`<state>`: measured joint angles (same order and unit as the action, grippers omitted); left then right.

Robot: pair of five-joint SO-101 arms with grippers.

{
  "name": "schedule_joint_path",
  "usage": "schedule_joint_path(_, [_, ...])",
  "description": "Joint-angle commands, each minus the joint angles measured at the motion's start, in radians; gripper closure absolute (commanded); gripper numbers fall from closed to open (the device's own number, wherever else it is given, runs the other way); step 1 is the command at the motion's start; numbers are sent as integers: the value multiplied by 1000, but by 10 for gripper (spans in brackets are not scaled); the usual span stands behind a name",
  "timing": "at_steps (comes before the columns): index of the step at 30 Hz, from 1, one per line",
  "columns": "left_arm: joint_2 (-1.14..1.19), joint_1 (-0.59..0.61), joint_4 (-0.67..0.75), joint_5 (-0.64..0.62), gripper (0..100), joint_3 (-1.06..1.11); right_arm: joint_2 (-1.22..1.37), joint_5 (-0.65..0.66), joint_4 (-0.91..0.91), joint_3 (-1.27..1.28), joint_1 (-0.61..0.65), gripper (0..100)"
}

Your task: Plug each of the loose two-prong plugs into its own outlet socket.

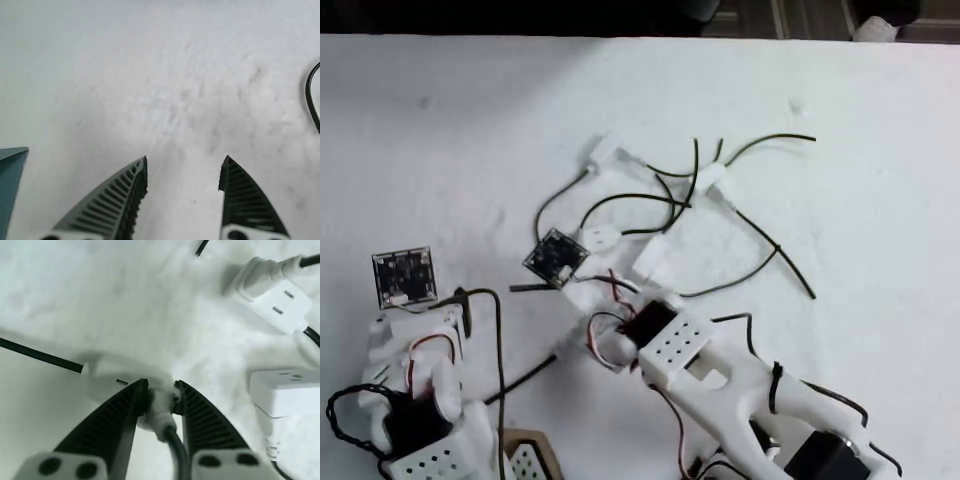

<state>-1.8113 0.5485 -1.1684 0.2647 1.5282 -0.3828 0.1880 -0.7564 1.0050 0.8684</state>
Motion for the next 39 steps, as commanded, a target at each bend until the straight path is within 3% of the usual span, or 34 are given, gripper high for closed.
schedule_joint_path(1, [-13, -10, 21, 8, 763, -6, 21, -18, -36, -20, 8, 921])
schedule_joint_path(16, [-13, -10, 21, 8, 763, -6, 18, -135, -56, -97, 10, 921])
schedule_joint_path(24, [-13, -10, 21, 8, 763, -6, 18, -143, -186, -169, 10, 857])
schedule_joint_path(39, [-13, -12, 21, 8, 763, -5, 18, -183, -180, -258, 10, 865])
